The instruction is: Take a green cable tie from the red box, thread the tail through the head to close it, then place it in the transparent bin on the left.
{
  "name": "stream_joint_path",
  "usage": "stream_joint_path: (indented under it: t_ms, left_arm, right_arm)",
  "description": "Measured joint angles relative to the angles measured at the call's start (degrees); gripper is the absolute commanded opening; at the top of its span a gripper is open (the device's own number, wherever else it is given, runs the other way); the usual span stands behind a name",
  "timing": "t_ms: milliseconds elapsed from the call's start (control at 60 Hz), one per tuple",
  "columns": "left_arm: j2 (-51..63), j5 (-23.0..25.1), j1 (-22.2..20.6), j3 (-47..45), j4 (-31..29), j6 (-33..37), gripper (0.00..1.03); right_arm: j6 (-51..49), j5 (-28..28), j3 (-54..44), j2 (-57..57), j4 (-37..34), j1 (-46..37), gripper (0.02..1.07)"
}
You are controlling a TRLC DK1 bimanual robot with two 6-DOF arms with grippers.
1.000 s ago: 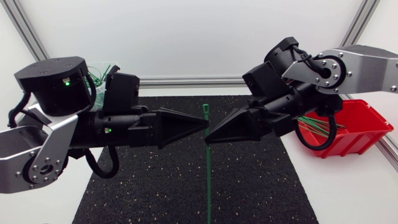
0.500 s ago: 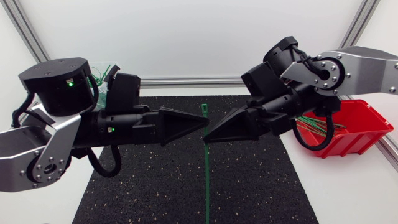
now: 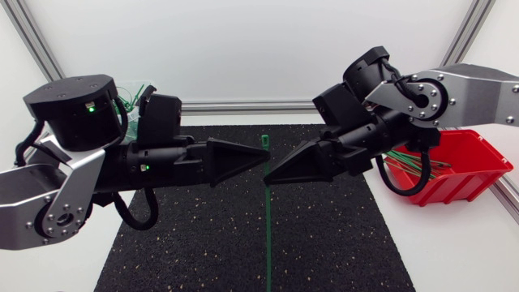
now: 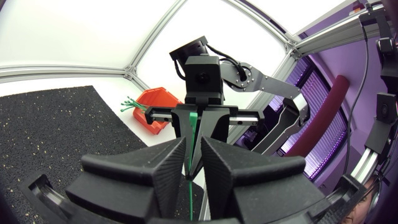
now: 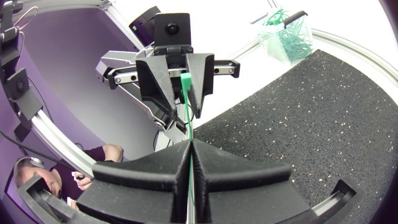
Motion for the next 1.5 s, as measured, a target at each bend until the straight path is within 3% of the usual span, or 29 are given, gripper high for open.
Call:
stream_joint_path:
  t_ms: [567, 1050, 1083, 1183, 1350, 1500]
  left_arm:
    - [0.0, -0.5, 0.5, 0.0, 0.0, 0.0, 0.06]
    - [0.0, -1.5, 0.6, 0.1, -0.7, -1.0, 0.04]
    - [0.0, -1.5, 0.8, 0.1, -1.1, -1.3, 0.04]
    - [0.0, -1.5, 1.5, 0.5, -2.7, -2.6, 0.04]
    - [-0.1, -1.7, 4.2, 2.2, -5.3, -3.0, 0.03]
    - [-0.1, 1.2, 6.3, 2.8, -8.2, -3.4, 0.03]
  right_arm:
    - [0.4, 0.6, -0.3, 0.0, 1.2, 0.4, 0.08]
    - [1.3, 1.6, -0.9, -0.1, 3.0, 0.9, 0.08]
    - [1.3, 1.6, -1.0, -0.3, 3.1, 0.9, 0.11]
    - [1.3, 2.3, -1.4, -1.1, 3.6, 1.1, 0.35]
    - [1.3, 8.0, -3.6, -3.9, 4.5, 2.4, 0.46]
    - [1.3, 12.3, -4.3, -5.7, 5.4, 3.0, 0.61]
